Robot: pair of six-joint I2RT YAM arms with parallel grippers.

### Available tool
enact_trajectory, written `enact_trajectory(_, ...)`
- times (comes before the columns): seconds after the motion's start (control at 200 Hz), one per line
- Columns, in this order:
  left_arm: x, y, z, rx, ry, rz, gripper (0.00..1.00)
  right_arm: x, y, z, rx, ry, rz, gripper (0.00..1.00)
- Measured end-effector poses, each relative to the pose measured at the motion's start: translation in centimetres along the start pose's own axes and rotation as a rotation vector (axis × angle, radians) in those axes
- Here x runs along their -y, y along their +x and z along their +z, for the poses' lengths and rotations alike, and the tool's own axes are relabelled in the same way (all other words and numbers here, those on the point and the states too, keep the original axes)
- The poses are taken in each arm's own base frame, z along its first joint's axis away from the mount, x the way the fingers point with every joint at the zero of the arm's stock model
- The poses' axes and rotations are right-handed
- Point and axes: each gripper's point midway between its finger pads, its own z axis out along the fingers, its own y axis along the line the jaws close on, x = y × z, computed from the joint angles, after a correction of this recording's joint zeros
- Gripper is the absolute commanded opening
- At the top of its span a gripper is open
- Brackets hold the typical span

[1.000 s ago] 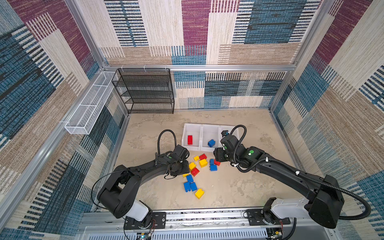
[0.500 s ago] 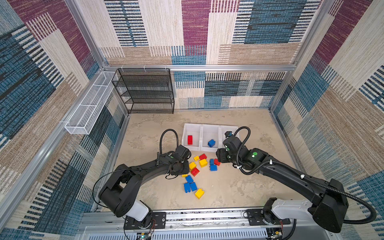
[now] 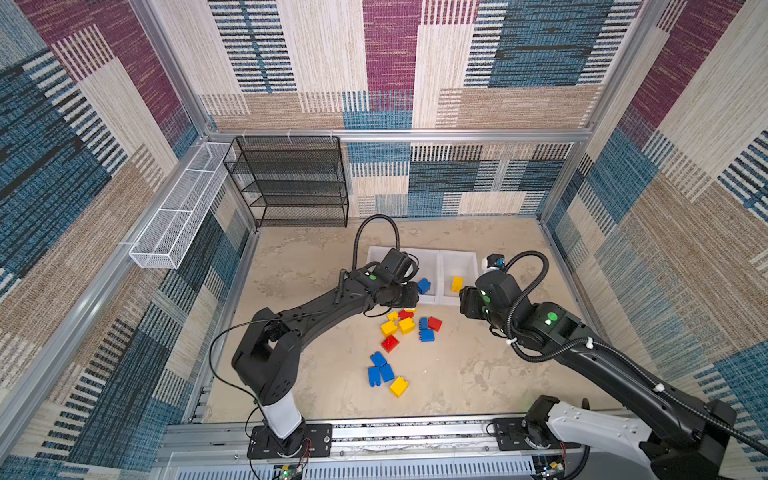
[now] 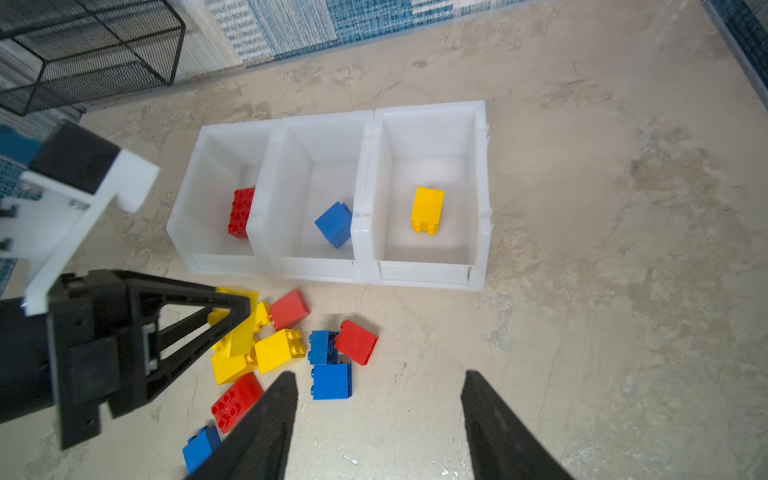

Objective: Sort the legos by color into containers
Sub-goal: 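Carry the yellow brick with the left gripper into the yellow compartment, then withdraw the left arm while the right gripper reaches toward a blue brick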

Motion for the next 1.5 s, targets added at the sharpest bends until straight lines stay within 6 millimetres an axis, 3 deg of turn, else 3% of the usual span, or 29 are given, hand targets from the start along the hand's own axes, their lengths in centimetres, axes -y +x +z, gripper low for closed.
enact_trajectory(0.145,4.0,-3.5,2.5,0.017,0.083,0.062,0.33,1.2,-0.1,-1.0,0.013,0.028,0.020,0.65)
enact_trajectory(0.331,7.0,-6.3,6.2,0.018,0.146,0.095,0.33,1.9,0.0,-1.9,0.016,0.038,0.032,0.66)
enact_trajectory(0.436,7.5,-6.9,8.1,0.011,0.152,0.098,0.35,2.1,0.1,-1.9,0.007,0.044,0.031,0.65)
enact_trajectory(0.536,7.8,-7.3,9.4,0.005,0.162,0.099,0.44,2.2,0.3,-2.0,-0.001,0.050,0.029,0.66)
enact_trajectory(0.646,7.8,-7.2,10.1,-0.009,0.162,0.096,0.53,2.3,0.3,-2.1,-0.003,0.051,0.029,0.66)
enact_trajectory(0.796,7.8,-7.2,10.1,-0.012,0.163,0.095,0.56,2.4,0.4,-2.2,-0.006,0.052,0.028,0.67)
enact_trajectory(0.942,8.0,-7.3,9.1,-0.005,0.163,0.097,0.57,2.3,0.5,-2.1,-0.012,0.052,0.026,0.67)
enact_trajectory(1.122,7.0,-6.4,5.4,0.018,0.147,0.098,0.58,2.2,0.9,-1.6,-0.030,0.055,0.018,0.68)
enact_trajectory(1.297,2.8,-4.8,0.9,0.067,0.105,0.052,0.58,1.8,2.5,-0.2,-0.083,0.052,-0.006,0.68)
enact_trajectory(1.498,-2.6,-1.0,-3.5,0.095,0.045,-0.028,0.60,0.9,5.1,2.4,-0.170,0.031,-0.044,0.67)
